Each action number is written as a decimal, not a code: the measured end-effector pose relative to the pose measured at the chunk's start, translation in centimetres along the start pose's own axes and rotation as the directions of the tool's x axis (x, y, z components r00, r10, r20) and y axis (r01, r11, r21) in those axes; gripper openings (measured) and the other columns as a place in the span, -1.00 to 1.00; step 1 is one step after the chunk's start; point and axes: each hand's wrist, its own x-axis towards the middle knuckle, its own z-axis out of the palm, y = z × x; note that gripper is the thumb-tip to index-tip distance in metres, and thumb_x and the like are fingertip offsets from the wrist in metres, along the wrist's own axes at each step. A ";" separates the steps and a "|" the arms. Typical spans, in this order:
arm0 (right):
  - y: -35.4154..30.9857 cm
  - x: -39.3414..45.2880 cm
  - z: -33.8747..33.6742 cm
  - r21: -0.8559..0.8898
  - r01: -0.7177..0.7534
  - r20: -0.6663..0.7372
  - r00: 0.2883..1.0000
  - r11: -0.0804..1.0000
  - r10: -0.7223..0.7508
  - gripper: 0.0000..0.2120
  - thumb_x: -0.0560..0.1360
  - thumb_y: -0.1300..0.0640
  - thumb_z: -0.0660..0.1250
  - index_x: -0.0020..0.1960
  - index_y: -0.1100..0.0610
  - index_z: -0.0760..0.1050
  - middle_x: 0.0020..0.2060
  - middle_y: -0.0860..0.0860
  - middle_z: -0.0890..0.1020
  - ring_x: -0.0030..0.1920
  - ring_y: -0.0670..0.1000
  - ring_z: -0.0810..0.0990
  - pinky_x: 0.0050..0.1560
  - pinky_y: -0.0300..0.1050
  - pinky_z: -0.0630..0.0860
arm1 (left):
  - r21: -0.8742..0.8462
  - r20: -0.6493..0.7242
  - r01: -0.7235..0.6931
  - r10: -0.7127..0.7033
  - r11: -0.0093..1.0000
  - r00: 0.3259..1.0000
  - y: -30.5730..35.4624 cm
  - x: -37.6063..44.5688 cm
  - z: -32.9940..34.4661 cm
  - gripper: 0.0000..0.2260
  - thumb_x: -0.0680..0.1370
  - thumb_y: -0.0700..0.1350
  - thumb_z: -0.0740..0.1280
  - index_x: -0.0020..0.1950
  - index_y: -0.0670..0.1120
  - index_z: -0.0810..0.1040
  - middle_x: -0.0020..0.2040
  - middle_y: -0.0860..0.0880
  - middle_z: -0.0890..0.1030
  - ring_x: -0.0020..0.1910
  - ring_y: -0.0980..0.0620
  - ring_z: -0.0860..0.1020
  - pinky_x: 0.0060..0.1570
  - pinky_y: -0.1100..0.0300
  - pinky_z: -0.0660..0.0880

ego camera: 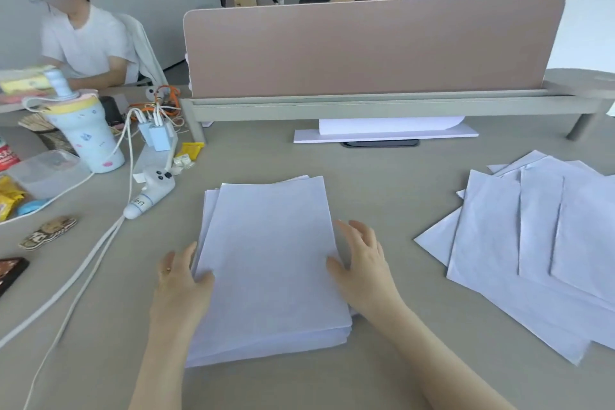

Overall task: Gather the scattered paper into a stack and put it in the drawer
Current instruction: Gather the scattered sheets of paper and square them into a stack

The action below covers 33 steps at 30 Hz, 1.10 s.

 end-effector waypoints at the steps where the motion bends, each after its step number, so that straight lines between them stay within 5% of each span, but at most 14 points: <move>1: 0.0 -0.5 -0.1 -0.009 0.006 0.027 1.000 1.000 -0.006 -0.46 0.51 0.12 0.20 0.45 -0.13 0.17 0.45 -0.10 0.15 0.26 0.05 0.42 0.22 -0.09 0.37 | -0.014 0.021 -0.017 0.017 1.000 1.000 0.2 0.0 0.2 -0.51 0.54 -0.18 0.19 0.47 0.07 0.25 0.51 0.00 0.17 0.24 -0.04 0.38 0.09 0.09 0.33; 3: -0.1 -1.4 -0.1 -0.048 0.005 0.090 0.996 0.999 -0.001 -0.45 0.53 0.10 0.16 0.48 -0.11 0.09 0.50 -0.14 0.08 0.21 0.04 0.48 0.20 -0.06 0.41 | -0.017 0.063 -0.055 0.056 0.998 0.996 0.9 -0.2 0.9 -0.51 0.56 -0.22 0.15 0.48 0.06 0.24 0.54 0.05 0.12 0.17 0.00 0.38 0.02 0.17 0.26; 9: 1.6 -0.6 -0.8 -0.214 -0.065 0.012 0.998 0.975 0.069 -0.46 0.57 0.12 0.11 0.52 0.02 0.07 0.55 -0.08 0.02 0.34 0.10 0.39 0.29 -0.09 0.31 | 0.007 0.158 -0.123 0.121 0.992 0.980 4.2 -0.4 4.4 -0.55 0.57 -0.18 0.16 0.46 0.01 0.27 0.55 0.03 0.12 0.45 0.03 0.26 0.19 0.16 0.29; 17: 4.6 2.0 -2.8 -0.314 -0.124 -0.164 0.984 0.941 0.074 -0.58 0.56 0.11 0.12 0.40 0.11 0.30 0.46 -0.03 0.27 0.22 0.14 0.45 0.10 -0.07 0.35 | 0.174 0.264 -0.279 0.228 0.944 0.937 8.1 0.2 9.4 -0.44 0.54 0.11 0.20 0.49 -0.01 0.16 0.58 0.06 -0.10 0.52 0.03 0.12 0.26 0.09 0.31; 21: 4.2 0.9 -5.2 -0.028 -0.102 -0.169 0.981 0.994 0.096 -0.43 0.57 0.09 0.18 0.52 -0.02 0.05 0.55 -0.12 -0.09 0.40 -0.04 0.30 0.04 -0.12 0.35 | 0.248 0.304 -0.291 0.211 0.924 0.929 7.7 0.9 9.8 -0.40 0.53 0.15 0.21 0.50 -0.03 0.15 0.57 0.03 0.00 0.54 -0.02 0.00 0.40 0.03 0.18; 25: 5.7 -0.6 -10.7 0.043 -0.063 -0.379 0.922 0.997 0.074 -0.46 0.56 0.09 0.23 0.49 -0.05 0.14 0.54 -0.14 -0.01 0.50 -0.14 0.07 0.27 -0.20 0.18 | 0.462 0.299 -0.335 0.211 0.821 0.931 10.2 -0.6 10.8 -0.47 0.59 0.07 0.14 0.53 0.02 0.07 0.58 -0.06 -0.13 0.54 -0.13 -0.20 0.45 -0.17 -0.15; 29: 11.0 -1.0 -16.1 -0.029 -0.325 -0.421 0.862 0.945 0.284 -0.45 0.56 0.05 0.24 0.49 0.06 0.15 0.55 0.02 0.06 0.53 0.03 0.02 0.45 -0.05 0.05 | 0.194 0.444 -0.587 0.464 0.786 0.767 15.7 -5.7 14.8 -0.51 0.61 -0.05 0.13 0.52 -0.01 0.11 0.58 -0.04 -0.07 0.55 -0.07 -0.13 0.48 -0.01 -0.08; 33: 16.9 -2.5 -21.8 -0.050 -0.491 -0.551 0.740 0.870 0.386 -0.45 0.54 0.04 0.25 0.47 0.13 0.20 0.52 0.09 0.16 0.53 0.08 0.05 0.49 0.03 0.03 | -0.050 0.633 -0.600 0.490 0.799 0.600 20.6 -9.5 19.9 -0.47 0.58 0.01 0.17 0.52 -0.01 0.12 0.58 -0.01 0.01 0.54 -0.01 0.04 0.45 0.06 0.12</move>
